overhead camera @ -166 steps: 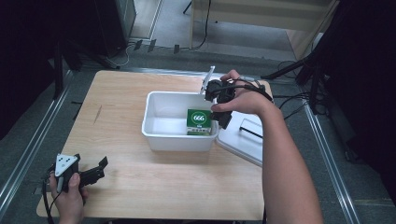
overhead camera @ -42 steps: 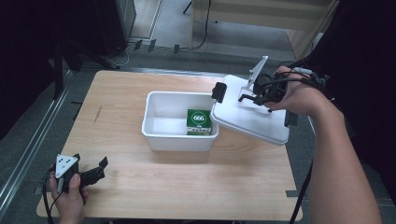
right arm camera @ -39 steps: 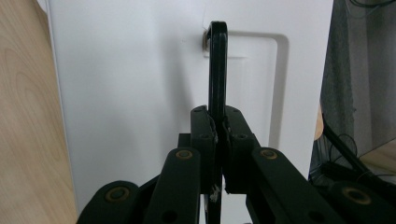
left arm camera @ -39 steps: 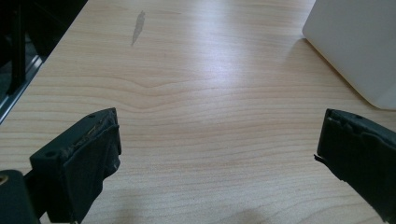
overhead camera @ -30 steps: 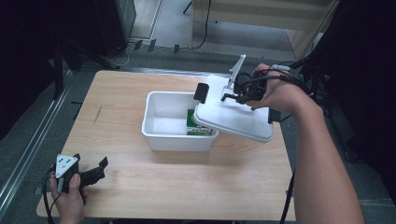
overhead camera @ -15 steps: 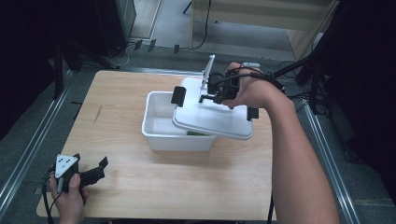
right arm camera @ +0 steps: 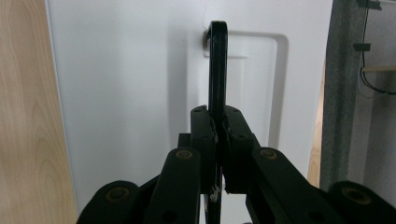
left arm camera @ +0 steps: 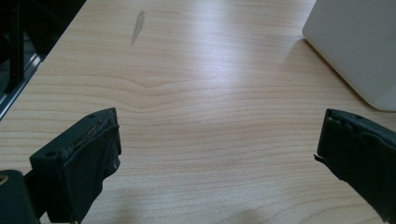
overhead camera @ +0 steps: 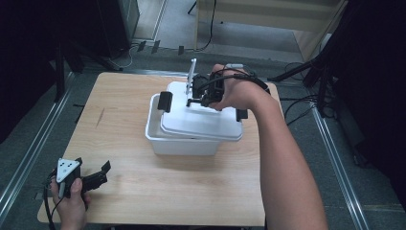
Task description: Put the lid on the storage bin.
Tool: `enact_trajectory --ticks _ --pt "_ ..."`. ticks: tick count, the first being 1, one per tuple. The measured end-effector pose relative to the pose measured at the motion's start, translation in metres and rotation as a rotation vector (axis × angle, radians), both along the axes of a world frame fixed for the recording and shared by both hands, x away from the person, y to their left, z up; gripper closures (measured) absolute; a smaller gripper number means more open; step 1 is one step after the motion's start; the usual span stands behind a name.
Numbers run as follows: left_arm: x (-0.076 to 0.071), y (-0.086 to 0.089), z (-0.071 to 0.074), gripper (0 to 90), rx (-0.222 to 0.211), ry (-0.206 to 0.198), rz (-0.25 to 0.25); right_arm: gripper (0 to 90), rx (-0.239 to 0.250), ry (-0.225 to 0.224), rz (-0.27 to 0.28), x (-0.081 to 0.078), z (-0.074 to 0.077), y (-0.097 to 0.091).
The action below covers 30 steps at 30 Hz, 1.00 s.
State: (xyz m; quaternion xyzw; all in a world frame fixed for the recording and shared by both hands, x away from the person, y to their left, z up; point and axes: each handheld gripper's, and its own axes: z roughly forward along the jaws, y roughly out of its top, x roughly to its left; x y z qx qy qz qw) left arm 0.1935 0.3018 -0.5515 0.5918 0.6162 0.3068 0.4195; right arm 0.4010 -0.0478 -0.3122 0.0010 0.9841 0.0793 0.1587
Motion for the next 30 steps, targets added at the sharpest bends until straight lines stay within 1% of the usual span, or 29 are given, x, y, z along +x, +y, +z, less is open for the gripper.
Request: enact_trajectory --ticks 1,3,6,7,9,10,11,12,14,16,18,20,25,28,29,30 --pt "0.000 0.000 0.000 0.1 -0.001 0.000 0.000 85.7 0.001 -0.004 0.025 0.001 -0.001 0.003" --pt "0.000 0.000 0.000 0.1 0.000 0.000 -0.002 85.7 -0.008 0.006 0.022 0.001 -0.004 0.010" --pt "0.000 0.001 0.000 0.1 -0.001 0.000 -0.003 85.7 -0.007 0.011 0.038 0.002 -0.007 0.018" --pt "0.000 0.001 0.000 0.1 -0.002 0.001 -0.003 85.6 -0.003 0.008 0.052 0.002 -0.008 0.021" --pt "0.000 0.001 0.000 0.1 -0.004 -0.002 -0.003 85.7 -0.003 0.014 0.049 0.002 -0.010 0.026" --pt "0.000 0.001 0.000 0.1 -0.005 -0.002 -0.003 85.7 -0.009 0.011 0.047 0.001 -0.011 0.028" --pt "0.000 0.001 0.000 0.1 -0.005 -0.001 -0.004 85.7 -0.011 0.009 0.062 0.002 -0.012 0.030" --pt "0.000 0.001 0.000 0.1 -0.006 -0.001 -0.003 85.7 -0.013 0.011 0.058 0.002 -0.013 0.032" --pt "0.000 0.001 0.000 0.1 -0.010 -0.003 -0.001 85.7 -0.018 0.015 0.069 0.002 -0.015 0.036" --pt "0.000 0.001 0.000 0.1 -0.010 -0.004 -0.001 85.7 -0.017 0.020 0.063 0.001 -0.016 0.039" --pt "0.000 0.001 0.000 0.1 -0.008 -0.002 -0.003 85.7 -0.019 0.023 0.075 0.003 -0.017 0.041" --pt "0.000 0.001 0.000 0.1 -0.008 -0.002 -0.003 85.7 -0.020 0.028 0.069 0.003 -0.019 0.042" --pt "0.000 0.001 0.000 0.1 -0.005 -0.003 -0.004 85.6 -0.030 0.031 0.074 0.004 -0.024 0.047" --pt "0.000 0.001 0.000 0.1 -0.005 -0.004 -0.003 85.6 -0.021 0.035 0.076 0.005 -0.025 0.050" --pt "0.000 0.001 0.000 0.1 -0.006 -0.005 -0.003 85.6 -0.026 0.033 0.072 0.004 -0.026 0.052" --pt "0.000 0.001 0.000 0.1 -0.006 -0.004 -0.003 85.6 -0.029 0.033 0.082 0.005 -0.027 0.053"
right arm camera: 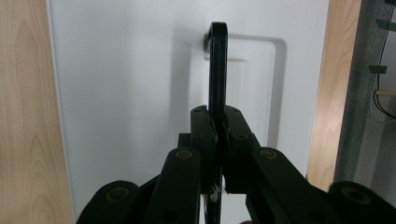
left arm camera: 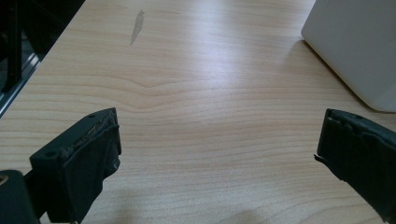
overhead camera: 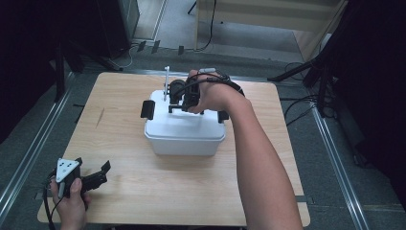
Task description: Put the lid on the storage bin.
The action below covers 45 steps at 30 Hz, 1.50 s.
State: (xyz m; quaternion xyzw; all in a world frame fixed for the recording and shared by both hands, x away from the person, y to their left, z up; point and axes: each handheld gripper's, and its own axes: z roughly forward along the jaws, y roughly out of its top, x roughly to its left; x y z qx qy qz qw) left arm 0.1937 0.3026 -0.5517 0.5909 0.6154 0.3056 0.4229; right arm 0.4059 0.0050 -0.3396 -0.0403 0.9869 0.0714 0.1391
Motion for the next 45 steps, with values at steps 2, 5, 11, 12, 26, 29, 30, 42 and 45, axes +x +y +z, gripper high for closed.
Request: enact_trajectory --ticks 2,5,11,12,26,29,30,42,45 --pt "0.000 0.000 0.000 0.1 0.000 0.000 0.000 85.6 -0.006 -0.001 0.005 0.000 -0.002 0.001" --pt "0.000 0.000 0.000 0.1 -0.001 0.000 0.000 85.6 0.005 -0.003 0.001 -0.001 -0.003 0.002" --pt "0.000 0.000 0.000 0.1 0.000 -0.001 0.001 68.4 0.037 -0.018 -0.002 -0.008 -0.005 -0.002" --pt "0.000 0.000 0.000 0.1 0.001 0.000 0.001 61.6 0.043 -0.012 -0.002 -0.009 -0.006 -0.004" --pt "0.000 -0.002 0.000 0.1 0.017 0.003 -0.002 0.0 0.086 0.061 -0.096 -0.029 -0.002 -0.027" --pt "0.000 -0.002 0.000 0.1 0.018 0.000 0.000 0.0 0.094 0.079 -0.107 -0.031 -0.002 -0.038" --pt "0.000 -0.002 0.000 0.1 0.020 -0.001 0.000 0.0 0.102 0.076 -0.115 -0.032 -0.002 -0.042" --pt "0.000 -0.004 0.000 0.1 0.031 0.000 0.001 0.0 0.152 0.051 -0.190 -0.038 -0.002 -0.089" --pt "0.000 -0.004 0.000 0.1 0.031 0.000 0.002 0.0 0.163 0.051 -0.208 -0.040 -0.003 -0.100"
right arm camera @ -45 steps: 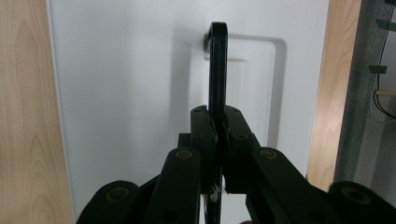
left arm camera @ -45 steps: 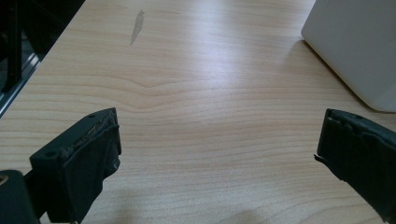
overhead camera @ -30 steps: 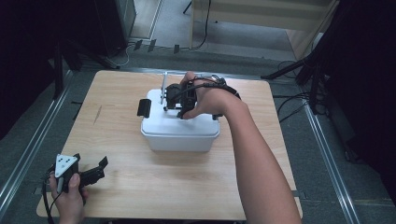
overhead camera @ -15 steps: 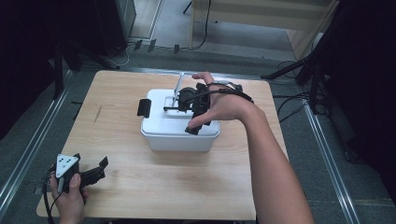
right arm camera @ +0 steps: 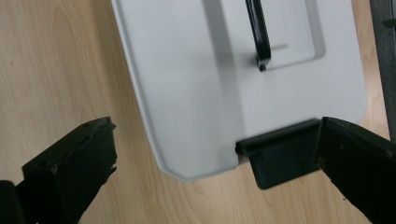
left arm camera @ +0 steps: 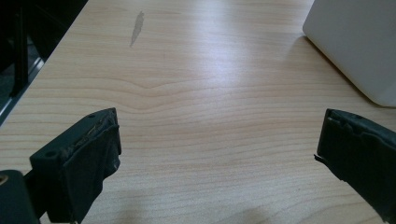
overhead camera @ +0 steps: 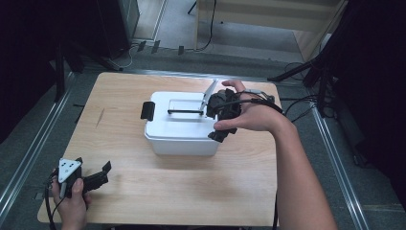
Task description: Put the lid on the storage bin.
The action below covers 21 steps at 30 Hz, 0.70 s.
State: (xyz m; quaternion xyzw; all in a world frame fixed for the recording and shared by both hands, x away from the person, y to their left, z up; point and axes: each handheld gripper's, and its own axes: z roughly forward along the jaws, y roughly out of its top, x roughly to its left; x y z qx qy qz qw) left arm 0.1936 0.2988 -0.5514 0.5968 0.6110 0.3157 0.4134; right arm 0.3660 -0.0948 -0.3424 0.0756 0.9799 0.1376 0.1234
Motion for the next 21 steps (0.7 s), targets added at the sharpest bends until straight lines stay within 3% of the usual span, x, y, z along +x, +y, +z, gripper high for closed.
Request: enact_trajectory --ticks 12,21 --pt "0.000 0.000 0.000 0.1 0.001 -0.003 0.000 0.0 0.013 0.017 -0.060 -0.004 -0.010 -0.038" --pt "0.000 0.000 0.000 0.1 0.002 -0.002 0.000 0.0 0.031 0.020 -0.103 -0.010 -0.027 -0.059"
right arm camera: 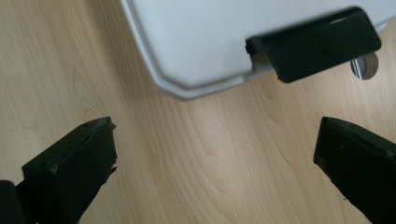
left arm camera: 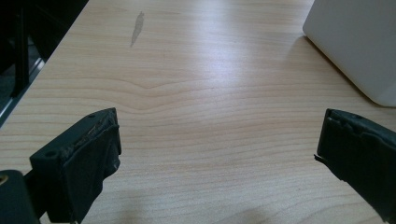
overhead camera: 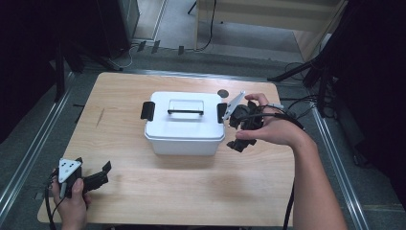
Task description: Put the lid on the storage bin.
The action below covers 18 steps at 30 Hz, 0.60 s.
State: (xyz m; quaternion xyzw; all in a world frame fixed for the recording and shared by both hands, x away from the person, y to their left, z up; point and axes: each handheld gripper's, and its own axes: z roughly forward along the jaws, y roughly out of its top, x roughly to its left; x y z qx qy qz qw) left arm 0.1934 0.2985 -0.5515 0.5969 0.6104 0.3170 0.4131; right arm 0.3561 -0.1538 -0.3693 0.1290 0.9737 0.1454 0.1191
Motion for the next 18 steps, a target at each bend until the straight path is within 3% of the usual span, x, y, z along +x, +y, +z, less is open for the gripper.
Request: enact_trajectory --ticks 11,18 --pt "0.000 0.000 0.000 0.1 0.002 0.000 -0.001 0.0 0.054 -0.026 -0.051 -0.010 -0.025 -0.026" --pt "0.000 0.000 0.000 0.1 0.005 -0.001 0.000 0.0 0.108 -0.042 -0.126 -0.018 -0.041 -0.048"
